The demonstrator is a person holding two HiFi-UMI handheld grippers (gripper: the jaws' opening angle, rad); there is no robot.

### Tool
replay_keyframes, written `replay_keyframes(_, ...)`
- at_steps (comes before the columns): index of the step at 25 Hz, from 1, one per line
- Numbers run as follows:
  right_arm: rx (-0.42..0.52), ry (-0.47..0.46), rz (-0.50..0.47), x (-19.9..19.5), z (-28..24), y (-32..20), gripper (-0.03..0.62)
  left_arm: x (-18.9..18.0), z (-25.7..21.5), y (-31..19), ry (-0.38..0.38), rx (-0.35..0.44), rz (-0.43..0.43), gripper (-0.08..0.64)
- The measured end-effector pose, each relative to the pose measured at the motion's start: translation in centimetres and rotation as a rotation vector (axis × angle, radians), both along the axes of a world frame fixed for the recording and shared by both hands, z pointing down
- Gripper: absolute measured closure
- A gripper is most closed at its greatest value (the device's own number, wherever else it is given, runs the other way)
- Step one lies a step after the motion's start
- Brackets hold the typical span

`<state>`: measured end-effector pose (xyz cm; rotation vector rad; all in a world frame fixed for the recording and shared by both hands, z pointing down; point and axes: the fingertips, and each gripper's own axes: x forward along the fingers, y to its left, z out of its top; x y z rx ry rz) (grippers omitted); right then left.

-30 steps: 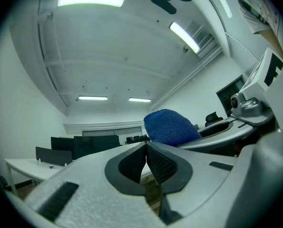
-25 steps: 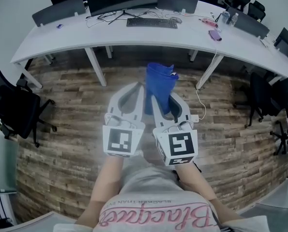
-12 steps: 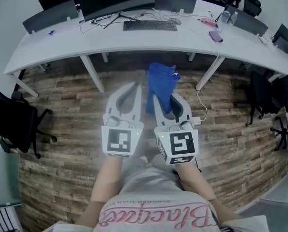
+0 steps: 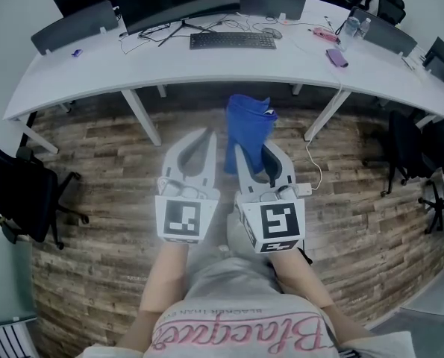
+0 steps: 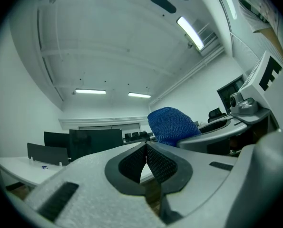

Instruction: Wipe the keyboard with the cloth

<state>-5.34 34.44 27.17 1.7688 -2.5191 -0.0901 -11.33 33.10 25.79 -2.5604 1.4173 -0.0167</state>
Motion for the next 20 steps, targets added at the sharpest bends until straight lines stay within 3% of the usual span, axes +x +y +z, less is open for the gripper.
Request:
replay_keyframes(11,-0.074,-0.069,-0.026,1.6,1.9,-8.2,0.495,1.9,1.0,-7.7,-0.035,-0.010,-0.003,0.555)
replay_keyframes(20,-0.099,-0.074,-0.075,2.9,1.9,-16.9,0.495,3.5,0.8,-16.4,-0.054,-0.012,-0.027,0.555)
